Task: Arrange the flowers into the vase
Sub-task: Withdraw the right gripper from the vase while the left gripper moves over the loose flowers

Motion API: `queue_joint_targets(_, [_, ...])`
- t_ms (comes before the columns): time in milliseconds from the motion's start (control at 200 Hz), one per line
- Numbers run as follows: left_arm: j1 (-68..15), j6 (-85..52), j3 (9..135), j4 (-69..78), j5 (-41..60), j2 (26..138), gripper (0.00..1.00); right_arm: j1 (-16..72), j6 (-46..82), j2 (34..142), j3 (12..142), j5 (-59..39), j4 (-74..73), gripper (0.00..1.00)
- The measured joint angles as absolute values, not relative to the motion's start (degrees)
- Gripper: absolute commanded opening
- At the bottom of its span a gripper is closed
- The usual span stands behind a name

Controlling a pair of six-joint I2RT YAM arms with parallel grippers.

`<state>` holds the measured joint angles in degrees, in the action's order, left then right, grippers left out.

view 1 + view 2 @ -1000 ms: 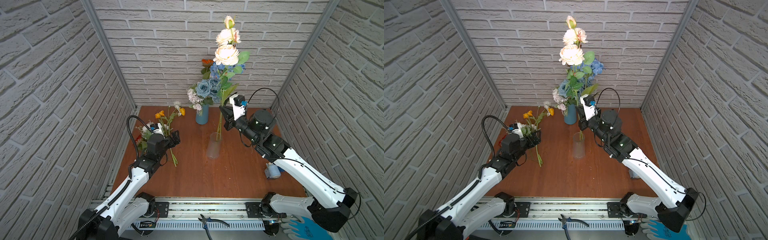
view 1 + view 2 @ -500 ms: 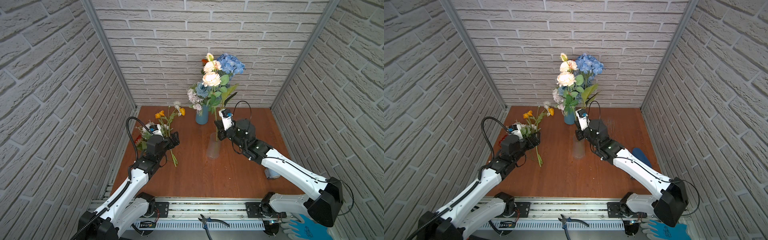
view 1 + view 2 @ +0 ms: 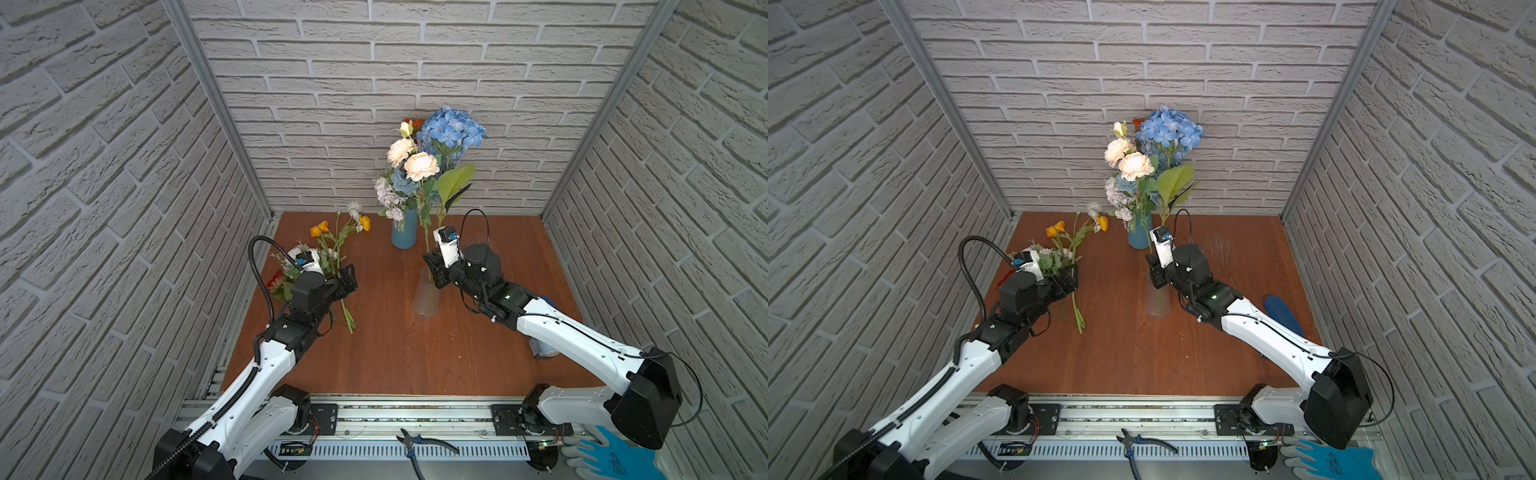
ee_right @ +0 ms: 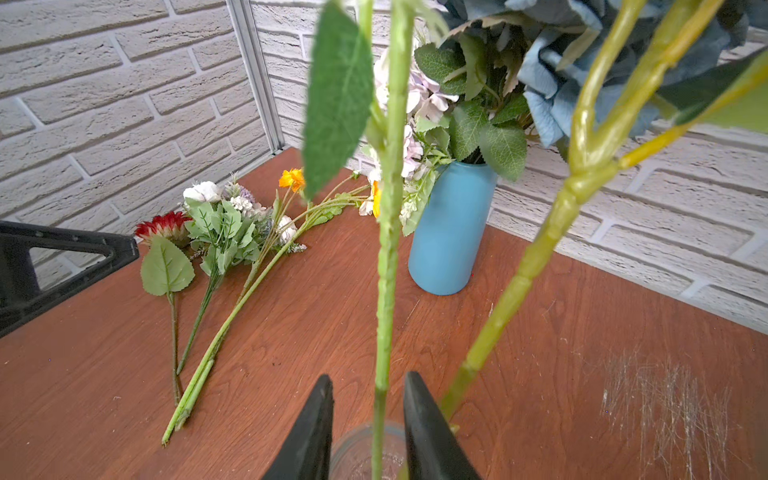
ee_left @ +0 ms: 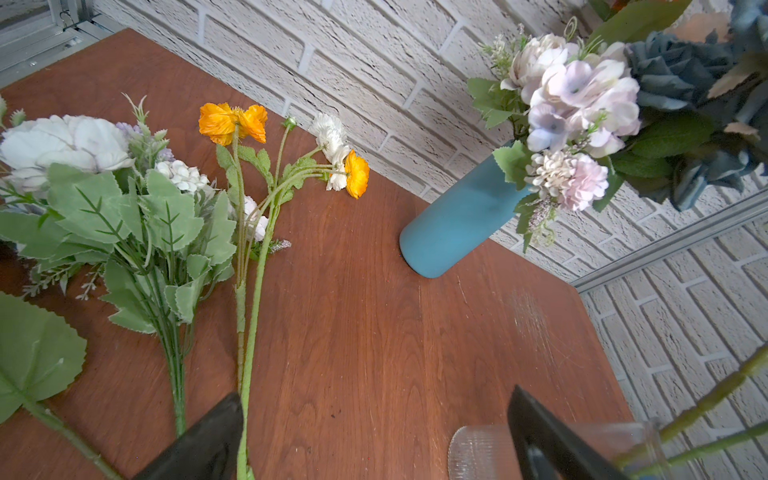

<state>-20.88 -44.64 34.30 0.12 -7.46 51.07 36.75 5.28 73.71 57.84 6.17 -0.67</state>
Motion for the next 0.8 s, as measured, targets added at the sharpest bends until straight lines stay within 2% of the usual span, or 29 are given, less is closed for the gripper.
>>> queue_joint_targets(180, [-20.2, -44.5, 34.3, -0.5, -7.6, 51.0, 0.98, 36.8, 5.6, 73.0, 57.8, 6.2, 1.2, 0.43])
queue_joint_targets(270, [-18.7, -44.2, 34.3, -1.9, -8.3, 50.8, 0.98, 36.8, 5.7, 71.4, 57.8, 6.2, 2.5, 0.5])
queue_joint_targets(390, [-15.6, -43.7, 34.3, -5.2, -10.5, 49.6, 0.98, 36.8, 6.3, 68.0, 57.9, 6.2, 3.9, 0.8])
queue_joint_targets(440, [-14.0, -43.7, 34.3, -6.2, -11.2, 49.1, 0.98, 36.8, 6.6, 66.4, 57.9, 6.2, 4.3, 0.86])
queue_joint_targets(490, [-12.2, -43.7, 34.4, -7.2, -11.6, 49.0, 0.98, 36.8, 7.2, 64.9, 57.9, 6.2, 4.6, 0.99])
queue_joint_targets(655, [-7.2, -43.9, 34.5, -8.9, -10.8, 49.9, 0.98, 36.8, 7.6, 61.4, 57.9, 7.9, 5.5, 1.0])
queue_joint_targets(795, [-6.4, -43.7, 34.7, -9.0, -9.0, 52.8, 0.88, 36.8, 8.4, 60.2, 57.8, 9.4, 5.9, 1.0])
